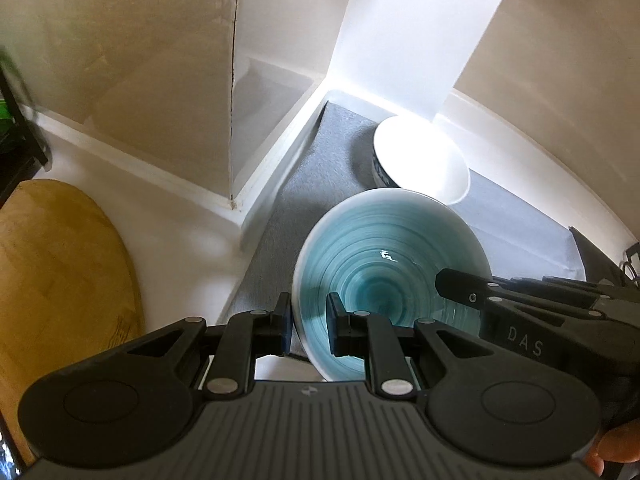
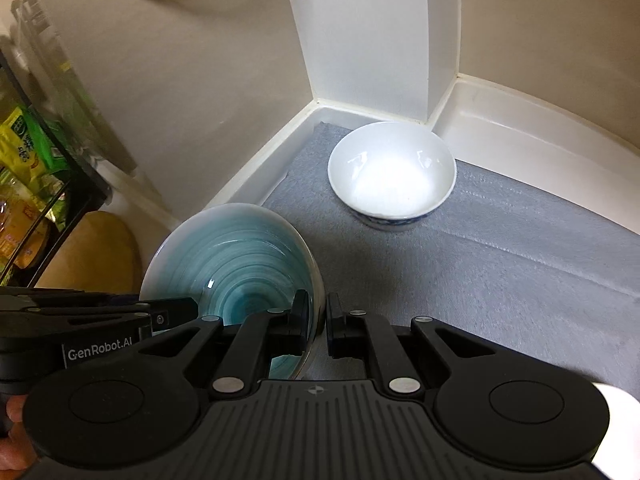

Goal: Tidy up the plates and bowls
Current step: 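Lift the teal bowl and carry it over the cream bowl stack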

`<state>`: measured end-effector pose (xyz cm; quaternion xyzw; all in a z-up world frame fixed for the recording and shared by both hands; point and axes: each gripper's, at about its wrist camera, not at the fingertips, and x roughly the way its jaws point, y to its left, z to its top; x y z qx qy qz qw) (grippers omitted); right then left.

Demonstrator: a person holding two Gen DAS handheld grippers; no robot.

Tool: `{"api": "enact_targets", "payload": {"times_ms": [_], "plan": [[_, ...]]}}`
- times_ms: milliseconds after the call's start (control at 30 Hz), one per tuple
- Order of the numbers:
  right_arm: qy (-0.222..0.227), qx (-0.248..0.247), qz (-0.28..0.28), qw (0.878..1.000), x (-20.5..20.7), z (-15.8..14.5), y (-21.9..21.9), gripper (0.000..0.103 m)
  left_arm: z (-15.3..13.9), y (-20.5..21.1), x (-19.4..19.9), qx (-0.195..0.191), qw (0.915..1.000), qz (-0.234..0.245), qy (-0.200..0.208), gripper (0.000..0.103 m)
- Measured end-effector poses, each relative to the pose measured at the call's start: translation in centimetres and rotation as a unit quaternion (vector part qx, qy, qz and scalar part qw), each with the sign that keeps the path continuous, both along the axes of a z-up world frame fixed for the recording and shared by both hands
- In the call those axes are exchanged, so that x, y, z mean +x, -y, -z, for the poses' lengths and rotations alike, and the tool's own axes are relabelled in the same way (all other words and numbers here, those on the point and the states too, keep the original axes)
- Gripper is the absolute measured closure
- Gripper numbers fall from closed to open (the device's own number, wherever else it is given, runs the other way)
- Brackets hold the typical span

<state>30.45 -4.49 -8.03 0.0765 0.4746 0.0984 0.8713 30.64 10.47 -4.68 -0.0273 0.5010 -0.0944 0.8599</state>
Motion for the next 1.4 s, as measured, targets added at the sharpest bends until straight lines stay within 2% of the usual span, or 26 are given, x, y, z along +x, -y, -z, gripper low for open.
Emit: {"api": "enact_targets", "payload": {"times_ms": [467,800,967,1267,1367,1400], "plan": [[0.003,0.0,-0.003,1.0,-4.1,-0.8,-0.3,0.093,0.0,0.3,-3.7,0.011,0.9998,0.018,0.002,0.085],[-0.011,0.003,-0.018,1.0,-7.2,0.0,-1.2,0.093,1.0,-0.8,-7.1,0.014,0.9991,0.028,-0.028,0.085],[-0.023,0.002,-0.016,1.0,-7.8,0.9,-1.2,0.094,2.1,-0.5,-7.4,0.018,0.9981,0.036,-0.047,0.085],[-0.034,0.005,-0.007,0.999,-7.6,1.7,-0.7,0.094,2.5,-0.2,-6.9,0.02,0.9977,0.041,-0.05,0.085],[-0.039,0.007,0.001,0.999,-7.4,1.9,-0.5,0.086,2.1,-0.7,-6.8,0.018,0.9984,0.032,-0.043,0.084],[-0.036,0.008,0.004,0.999,-7.3,1.8,-0.4,0.086,1.9,-0.9,-6.8,0.018,0.9988,0.027,-0.037,0.077]]}}
